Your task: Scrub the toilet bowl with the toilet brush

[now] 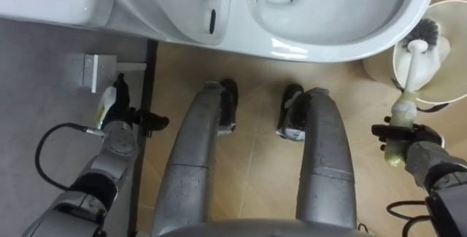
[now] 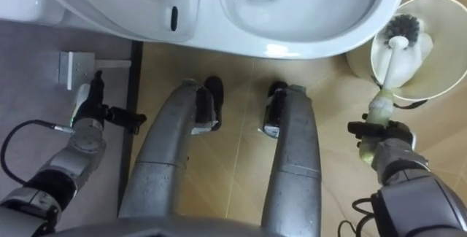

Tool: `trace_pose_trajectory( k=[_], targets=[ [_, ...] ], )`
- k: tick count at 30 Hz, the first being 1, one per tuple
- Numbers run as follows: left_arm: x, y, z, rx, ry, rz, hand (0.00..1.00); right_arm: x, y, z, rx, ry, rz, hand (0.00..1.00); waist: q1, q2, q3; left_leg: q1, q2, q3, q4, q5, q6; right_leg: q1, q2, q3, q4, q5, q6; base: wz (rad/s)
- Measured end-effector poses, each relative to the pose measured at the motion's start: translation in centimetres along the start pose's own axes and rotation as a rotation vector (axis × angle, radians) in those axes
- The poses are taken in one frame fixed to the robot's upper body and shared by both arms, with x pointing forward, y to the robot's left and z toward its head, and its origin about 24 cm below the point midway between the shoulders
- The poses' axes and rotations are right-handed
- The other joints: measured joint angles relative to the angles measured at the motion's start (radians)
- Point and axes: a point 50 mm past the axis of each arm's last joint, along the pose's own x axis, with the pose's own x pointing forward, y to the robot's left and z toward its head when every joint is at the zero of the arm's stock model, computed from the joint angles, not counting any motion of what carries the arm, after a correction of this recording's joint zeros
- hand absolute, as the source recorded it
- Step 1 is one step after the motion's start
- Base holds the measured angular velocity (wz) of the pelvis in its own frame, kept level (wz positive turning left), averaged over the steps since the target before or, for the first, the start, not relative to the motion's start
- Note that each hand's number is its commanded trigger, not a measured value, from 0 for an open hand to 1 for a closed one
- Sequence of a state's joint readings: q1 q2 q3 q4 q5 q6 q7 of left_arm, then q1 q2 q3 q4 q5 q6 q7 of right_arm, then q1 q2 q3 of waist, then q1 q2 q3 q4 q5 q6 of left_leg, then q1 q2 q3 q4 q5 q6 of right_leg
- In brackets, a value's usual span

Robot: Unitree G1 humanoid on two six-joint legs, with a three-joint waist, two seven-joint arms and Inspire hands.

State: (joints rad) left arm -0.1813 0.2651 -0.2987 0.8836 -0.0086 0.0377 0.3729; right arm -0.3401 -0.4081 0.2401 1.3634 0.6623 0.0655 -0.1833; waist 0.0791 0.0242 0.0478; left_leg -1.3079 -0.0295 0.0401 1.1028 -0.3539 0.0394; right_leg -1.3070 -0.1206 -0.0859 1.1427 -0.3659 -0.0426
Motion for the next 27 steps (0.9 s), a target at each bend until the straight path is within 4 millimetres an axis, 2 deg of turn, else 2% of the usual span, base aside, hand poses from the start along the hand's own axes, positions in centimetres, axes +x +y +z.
trace_pose_trajectory(
  k=[5, 8, 10, 16, 19, 22, 27],
  targets=[
    [-0.6, -0.3, -1.3, 0.004, 0.028, -0.015, 0.0, 0.0, -0.1, -0.6, 0.005, 0.017, 0.019, 1.0, -0.003, 0.0, -0.0003, 0.051, 0.001, -0.002, -0.027, 0.001, 0.0, 0.054, 0.001, -0.005, -0.03, -0.001, 0.002, 0.0],
    [-1.1, -0.5, -2.5, 0.01, 0.06, -0.024, 0.0, 0.0, -0.2, -1.8, 0.001, 0.046, 0.026, 1.0, -0.009, -0.001, -0.0016, 0.122, -0.001, -0.008, -0.083, 0.011, -0.001, 0.13, 0.003, -0.014, -0.091, 0.013, 0.006, 0.01],
    [-1.3, -0.6, -3.1, 0.014, 0.077, -0.035, 0.0, -0.1, 0.0, -2.6, 0.018, 0.076, 0.033, 1.0, -0.013, -0.001, -0.0024, 0.182, 0.001, -0.017, -0.131, 0.025, 0.004, 0.197, 0.017, -0.015, -0.148, 0.027, 0.016, 0.0],
    [-2.0, -0.9, -4.5, 0.007, 0.1, -0.057, 0.0, -0.2, -0.3, -4.3, 0.12, 0.126, 0.039, 1.0, -0.02, -0.005, -0.0061, 0.349, -0.002, -0.017, -0.263, 0.056, 0.012, 0.368, 0.017, -0.03, -0.281, 0.054, 0.026, 0.02],
    [-2.3, -0.7, -5.4, -0.034, 0.126, -0.047, 0.0, -0.4, 0.3, -5.3, 0.21, 0.163, 0.047, 1.0, -0.022, -0.024, -0.0172, 0.434, -0.003, -0.02, -0.336, 0.071, 0.008, 0.452, 0.013, -0.046, -0.35, 0.065, 0.021, 0.0],
    [-2.5, -0.8, -5.8, -0.05, 0.143, -0.047, 0.0, -0.5, 0.5, -6.0, 0.244, 0.189, 0.04, 1.0, -0.02, -0.033, -0.0189, 0.512, 0.001, -0.03, -0.399, 0.083, 0.004, 0.537, 0.022, -0.058, -0.421, 0.079, 0.022, 0.07],
    [-3.0, -0.7, -7.0, -0.068, 0.167, -0.041, 0.0, -0.5, 1.1, -5.7, 0.317, 0.187, 0.008, 1.0, -0.025, -0.049, -0.0228, 0.61, 0.0, -0.033, -0.48, 0.098, 0.005, 0.646, 0.022, -0.079, -0.505, 0.089, 0.027, 0.1]
  ],
)
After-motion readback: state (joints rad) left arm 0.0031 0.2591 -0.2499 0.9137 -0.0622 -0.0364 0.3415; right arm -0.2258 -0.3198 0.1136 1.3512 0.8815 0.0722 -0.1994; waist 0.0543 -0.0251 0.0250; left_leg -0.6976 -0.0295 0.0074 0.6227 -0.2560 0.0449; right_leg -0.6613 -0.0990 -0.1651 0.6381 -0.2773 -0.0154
